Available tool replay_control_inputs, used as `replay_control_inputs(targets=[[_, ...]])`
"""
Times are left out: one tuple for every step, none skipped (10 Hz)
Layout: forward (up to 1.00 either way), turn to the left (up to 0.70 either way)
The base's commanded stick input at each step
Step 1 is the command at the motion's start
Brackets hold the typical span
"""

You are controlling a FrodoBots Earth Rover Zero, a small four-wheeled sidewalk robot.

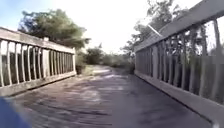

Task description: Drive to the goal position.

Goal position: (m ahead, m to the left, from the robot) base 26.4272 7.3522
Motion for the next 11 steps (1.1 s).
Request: replay_control_inputs(targets=[[1.00,0.00],[1.00,0.00],[1.00,0.00],[1.00,0.14],[1.00,0.27],[1.00,0.27],[1.00,0.12],[1.00,0.00],[1.00,0.00],[1.00,0.00],[1.00,0.00]])
